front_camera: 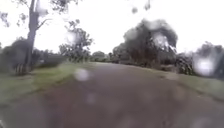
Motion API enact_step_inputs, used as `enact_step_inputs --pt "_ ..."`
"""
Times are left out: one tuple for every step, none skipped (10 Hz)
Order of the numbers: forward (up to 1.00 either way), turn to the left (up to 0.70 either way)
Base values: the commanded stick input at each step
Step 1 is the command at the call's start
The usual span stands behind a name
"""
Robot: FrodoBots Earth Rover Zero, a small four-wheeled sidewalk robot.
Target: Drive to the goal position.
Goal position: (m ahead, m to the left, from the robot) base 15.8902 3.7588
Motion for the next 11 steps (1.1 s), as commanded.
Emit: enact_step_inputs --pt "1.00 0.00" --pt "1.00 0.00" --pt "1.00 0.00" --pt "1.00 0.00" --pt "1.00 0.00" --pt "1.00 0.00" --pt "1.00 0.00" --pt "1.00 0.00" --pt "1.00 0.00" --pt "1.00 0.00" --pt "1.00 0.00"
